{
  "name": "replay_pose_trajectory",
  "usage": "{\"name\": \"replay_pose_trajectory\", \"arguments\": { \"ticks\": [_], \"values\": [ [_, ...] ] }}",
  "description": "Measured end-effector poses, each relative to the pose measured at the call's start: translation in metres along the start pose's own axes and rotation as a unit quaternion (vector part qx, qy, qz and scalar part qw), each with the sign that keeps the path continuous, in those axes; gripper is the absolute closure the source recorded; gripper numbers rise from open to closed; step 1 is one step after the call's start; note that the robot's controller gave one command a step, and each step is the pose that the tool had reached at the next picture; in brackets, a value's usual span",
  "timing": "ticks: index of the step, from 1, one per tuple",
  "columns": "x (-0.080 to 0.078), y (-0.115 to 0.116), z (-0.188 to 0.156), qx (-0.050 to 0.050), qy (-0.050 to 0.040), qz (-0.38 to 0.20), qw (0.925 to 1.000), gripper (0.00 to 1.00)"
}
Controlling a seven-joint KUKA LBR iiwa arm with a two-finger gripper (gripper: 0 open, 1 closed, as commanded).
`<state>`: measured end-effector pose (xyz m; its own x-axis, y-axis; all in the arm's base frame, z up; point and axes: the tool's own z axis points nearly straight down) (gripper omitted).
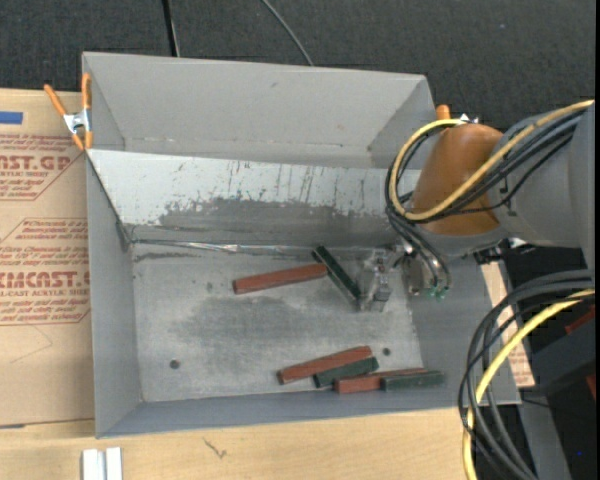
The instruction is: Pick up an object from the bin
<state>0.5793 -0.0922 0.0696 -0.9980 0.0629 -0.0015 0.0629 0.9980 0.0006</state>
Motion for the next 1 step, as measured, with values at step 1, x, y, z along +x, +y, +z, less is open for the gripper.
{"name": "replay_pose_trajectory", "arguments": {
  "ticks": [1],
  "values": [
    [0.0, -0.0001, 0.0, 0.0, 0.0, 0.0, 1.0, 1.0]
  ]
}}
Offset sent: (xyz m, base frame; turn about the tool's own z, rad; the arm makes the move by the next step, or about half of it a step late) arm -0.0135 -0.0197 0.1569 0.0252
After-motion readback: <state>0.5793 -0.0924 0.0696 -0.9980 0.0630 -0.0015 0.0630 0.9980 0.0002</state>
